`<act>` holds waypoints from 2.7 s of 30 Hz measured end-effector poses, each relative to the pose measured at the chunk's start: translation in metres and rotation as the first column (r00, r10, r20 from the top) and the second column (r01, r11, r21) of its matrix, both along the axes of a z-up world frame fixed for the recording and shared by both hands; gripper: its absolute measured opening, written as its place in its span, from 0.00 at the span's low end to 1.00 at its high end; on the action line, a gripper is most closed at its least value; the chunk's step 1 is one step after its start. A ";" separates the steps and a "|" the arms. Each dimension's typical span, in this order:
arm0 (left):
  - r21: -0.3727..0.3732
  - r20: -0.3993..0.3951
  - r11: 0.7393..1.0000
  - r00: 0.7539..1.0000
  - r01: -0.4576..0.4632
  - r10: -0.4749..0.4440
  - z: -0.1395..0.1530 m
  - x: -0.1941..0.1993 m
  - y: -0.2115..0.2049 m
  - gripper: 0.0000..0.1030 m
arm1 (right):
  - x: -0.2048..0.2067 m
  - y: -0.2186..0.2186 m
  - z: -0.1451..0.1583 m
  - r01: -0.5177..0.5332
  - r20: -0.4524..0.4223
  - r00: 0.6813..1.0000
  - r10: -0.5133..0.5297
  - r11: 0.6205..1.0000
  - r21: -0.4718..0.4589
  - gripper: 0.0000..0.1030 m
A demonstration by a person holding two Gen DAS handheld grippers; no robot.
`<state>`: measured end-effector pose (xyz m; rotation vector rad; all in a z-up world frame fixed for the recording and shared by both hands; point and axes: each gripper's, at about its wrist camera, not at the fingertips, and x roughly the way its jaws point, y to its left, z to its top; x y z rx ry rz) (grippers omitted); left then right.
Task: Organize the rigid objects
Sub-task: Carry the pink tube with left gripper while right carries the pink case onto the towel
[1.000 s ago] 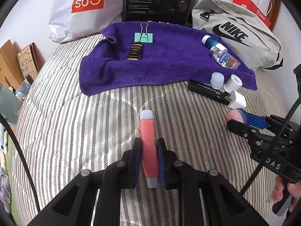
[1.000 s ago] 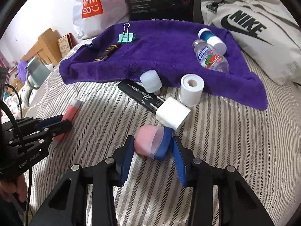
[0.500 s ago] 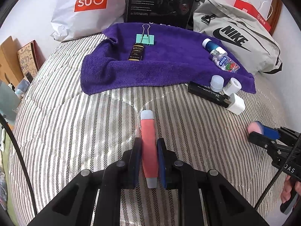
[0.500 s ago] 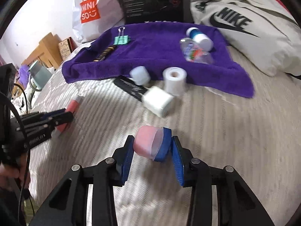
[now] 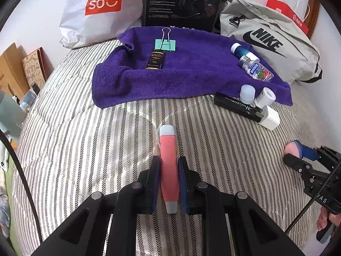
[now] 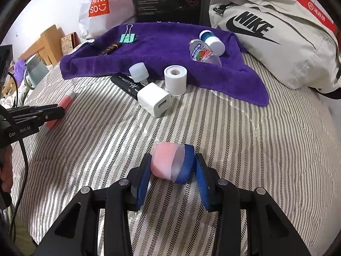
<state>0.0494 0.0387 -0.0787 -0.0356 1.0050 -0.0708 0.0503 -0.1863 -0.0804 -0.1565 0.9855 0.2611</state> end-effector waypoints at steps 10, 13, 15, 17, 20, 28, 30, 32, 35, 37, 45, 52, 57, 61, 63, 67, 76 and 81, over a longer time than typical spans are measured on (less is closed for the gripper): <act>-0.104 -0.016 0.995 1.000 -0.012 0.011 0.004 0.001 0.012 0.16 | 0.005 -0.012 0.006 -0.005 -0.039 0.999 0.008 0.997 0.081 0.38; -0.114 -0.010 0.993 1.000 -0.014 0.013 0.009 -0.002 0.016 0.16 | 0.002 -0.017 0.011 -0.008 -0.022 1.000 0.009 0.998 0.067 0.38; -0.103 -0.017 0.995 1.000 -0.017 0.016 0.008 -0.001 0.016 0.16 | 0.003 -0.019 0.009 0.001 -0.021 1.000 0.000 0.999 0.048 0.38; -0.099 -0.025 0.995 1.000 -0.016 0.013 0.006 -0.001 0.015 0.16 | 0.005 -0.020 0.004 0.001 -0.032 0.999 0.000 0.999 0.037 0.38; -0.085 -0.037 0.996 0.999 -0.017 0.014 0.001 0.000 0.011 0.16 | 0.004 -0.018 0.002 -0.004 -0.024 1.000 0.004 1.000 0.017 0.38; -0.099 -0.017 0.995 1.000 -0.014 0.013 0.011 -0.001 0.013 0.16 | 0.005 -0.022 0.005 0.004 -0.030 1.000 -0.003 0.999 0.046 0.38; -0.108 -0.012 0.994 1.000 -0.020 0.019 0.016 0.000 0.016 0.16 | 0.007 -0.024 0.009 0.004 -0.037 0.999 -0.001 0.997 0.075 0.38; -0.120 -0.007 0.993 1.000 -0.017 0.016 0.022 0.002 0.017 0.16 | 0.009 -0.023 0.013 -0.001 -0.031 1.000 0.004 0.997 0.083 0.38; -0.120 0.011 0.993 1.000 -0.011 0.013 0.032 0.006 0.018 0.16 | 0.013 -0.019 0.022 -0.022 -0.013 1.000 0.023 0.997 0.076 0.38; -0.119 0.020 0.993 1.000 -0.010 0.012 0.037 0.010 0.017 0.16 | 0.015 -0.016 0.027 -0.036 -0.005 0.999 0.037 0.997 0.075 0.38; -0.120 0.035 0.993 0.999 0.012 -0.008 0.055 0.036 0.015 0.16 | 0.032 -0.004 0.049 -0.098 0.032 0.995 0.095 0.990 0.101 0.38; -0.156 0.059 0.987 0.998 0.031 -0.022 0.066 0.068 0.015 0.16 | 0.056 0.003 0.073 -0.118 0.078 0.991 0.108 0.984 0.131 0.38; -0.147 0.056 0.988 0.998 0.042 -0.034 0.066 0.094 0.012 0.16 | 0.081 0.010 0.080 -0.124 0.093 0.989 0.113 0.984 0.127 0.38; -0.150 0.041 0.988 0.998 0.046 -0.041 0.061 0.111 0.011 0.16 | 0.103 0.017 0.079 -0.130 0.097 0.988 0.118 0.983 0.131 0.38; -0.149 0.034 0.988 0.998 0.049 -0.044 0.058 0.119 0.010 0.16 | 0.115 0.021 0.075 -0.130 0.090 0.989 0.119 0.983 0.131 0.38; -0.148 0.014 0.988 0.999 0.038 -0.037 0.048 0.134 0.009 0.16 | 0.135 0.030 0.064 -0.131 0.063 0.990 0.124 0.983 0.128 0.38; -0.145 -0.015 0.989 0.999 0.033 -0.035 0.036 0.153 0.008 0.16 | 0.167 0.039 0.036 -0.114 0.002 0.993 0.114 0.987 0.113 0.38; -0.140 -0.023 0.989 0.999 0.046 -0.050 0.035 0.159 0.003 0.16 | 0.174 0.044 0.028 -0.131 -0.011 0.991 0.133 0.988 0.087 0.38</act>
